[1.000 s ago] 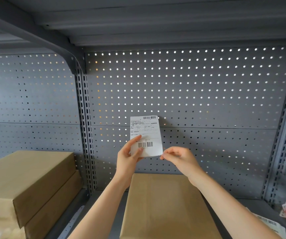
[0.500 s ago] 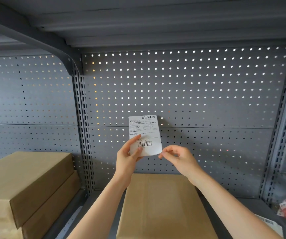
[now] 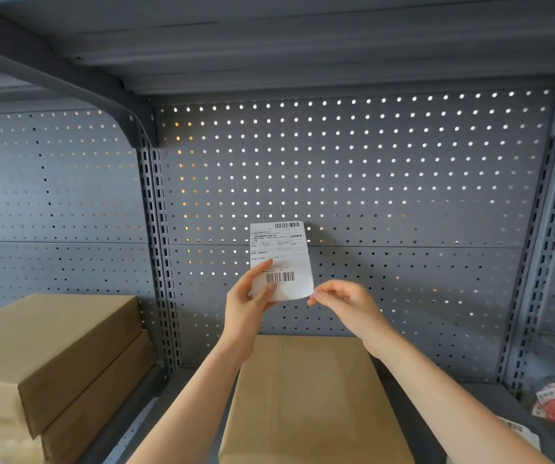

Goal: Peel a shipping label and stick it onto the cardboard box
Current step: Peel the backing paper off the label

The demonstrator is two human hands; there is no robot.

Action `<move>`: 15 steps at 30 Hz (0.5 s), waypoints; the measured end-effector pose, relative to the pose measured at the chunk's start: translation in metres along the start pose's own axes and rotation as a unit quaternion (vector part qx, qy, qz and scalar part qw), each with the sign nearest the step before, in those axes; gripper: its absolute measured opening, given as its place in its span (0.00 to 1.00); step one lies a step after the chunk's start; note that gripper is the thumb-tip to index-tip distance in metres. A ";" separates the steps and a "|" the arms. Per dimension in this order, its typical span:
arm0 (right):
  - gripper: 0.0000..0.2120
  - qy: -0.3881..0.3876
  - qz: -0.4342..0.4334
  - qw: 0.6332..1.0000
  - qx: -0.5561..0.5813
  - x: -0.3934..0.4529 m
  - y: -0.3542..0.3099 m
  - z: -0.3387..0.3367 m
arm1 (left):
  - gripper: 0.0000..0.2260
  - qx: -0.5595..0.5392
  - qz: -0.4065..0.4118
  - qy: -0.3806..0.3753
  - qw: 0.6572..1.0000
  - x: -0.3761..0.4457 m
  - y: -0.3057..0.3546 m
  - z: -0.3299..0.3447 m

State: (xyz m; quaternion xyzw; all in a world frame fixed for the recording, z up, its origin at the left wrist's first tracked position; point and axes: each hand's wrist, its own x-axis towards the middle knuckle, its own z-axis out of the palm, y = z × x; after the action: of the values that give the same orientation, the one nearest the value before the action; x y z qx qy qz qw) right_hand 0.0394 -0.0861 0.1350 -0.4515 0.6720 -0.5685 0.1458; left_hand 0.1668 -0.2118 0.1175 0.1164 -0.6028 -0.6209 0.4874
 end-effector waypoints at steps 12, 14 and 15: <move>0.05 0.004 -0.006 1.000 -0.010 -0.002 0.003 -0.007 | 0.16 -0.002 0.002 0.003 1.000 -0.005 0.001 0.009; 0.05 0.003 -0.010 1.000 -0.010 -0.001 0.005 -0.009 | 0.16 -0.004 0.003 0.004 1.000 -0.005 0.001 0.011; 0.05 0.002 -0.012 1.000 -0.011 -0.001 0.005 -0.009 | 0.16 -0.006 0.003 0.003 1.000 -0.005 0.001 0.012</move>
State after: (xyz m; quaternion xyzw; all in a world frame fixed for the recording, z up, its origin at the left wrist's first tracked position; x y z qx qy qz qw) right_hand 0.0313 -0.0794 0.1330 -0.4595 0.6732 -0.5639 0.1326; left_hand 0.1613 -0.2003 0.1184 0.1139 -0.5979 -0.6225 0.4920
